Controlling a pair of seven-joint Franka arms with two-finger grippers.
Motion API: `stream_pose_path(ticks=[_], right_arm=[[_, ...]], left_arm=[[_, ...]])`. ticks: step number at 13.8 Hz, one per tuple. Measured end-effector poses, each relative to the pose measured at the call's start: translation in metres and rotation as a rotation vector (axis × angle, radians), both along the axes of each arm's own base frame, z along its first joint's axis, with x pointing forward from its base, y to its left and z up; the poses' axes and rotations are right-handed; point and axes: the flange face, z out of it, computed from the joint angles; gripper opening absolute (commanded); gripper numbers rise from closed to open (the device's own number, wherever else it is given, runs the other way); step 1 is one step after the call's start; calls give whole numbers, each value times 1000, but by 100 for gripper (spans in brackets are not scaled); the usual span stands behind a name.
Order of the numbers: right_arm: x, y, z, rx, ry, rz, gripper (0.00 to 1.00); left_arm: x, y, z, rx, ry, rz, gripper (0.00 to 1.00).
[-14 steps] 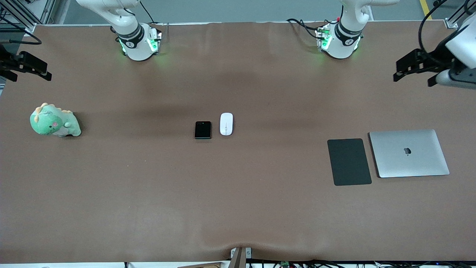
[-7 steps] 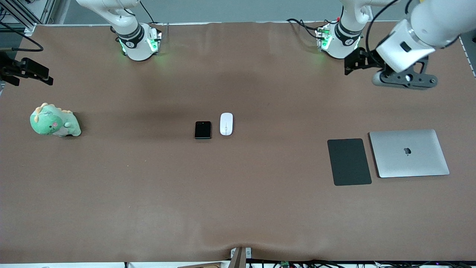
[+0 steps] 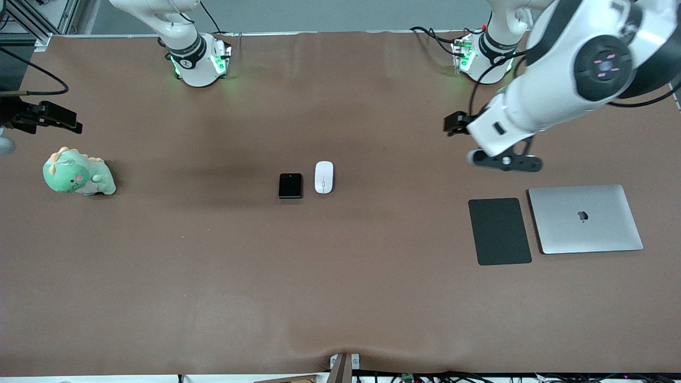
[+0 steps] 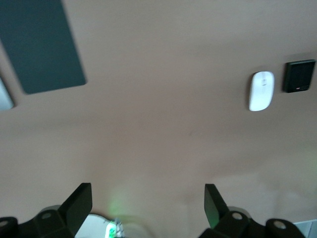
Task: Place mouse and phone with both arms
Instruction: 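Reach the left gripper down over the white mouse while the right gripper moves out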
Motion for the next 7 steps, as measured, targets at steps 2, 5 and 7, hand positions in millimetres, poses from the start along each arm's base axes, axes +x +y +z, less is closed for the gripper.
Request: stream_pose_path(ticks=[2, 5, 7], right_arm=[[4, -1, -9, 0, 16, -1, 100], [14, -2, -28, 1, 49, -2, 100], [21, -3, -45, 2, 76, -3, 100]], left_arm=[[-5, -42, -16, -9, -30, 20, 100], [-6, -98, -64, 12, -60, 55, 100], [-7, -128, -98, 30, -86, 75, 100]])
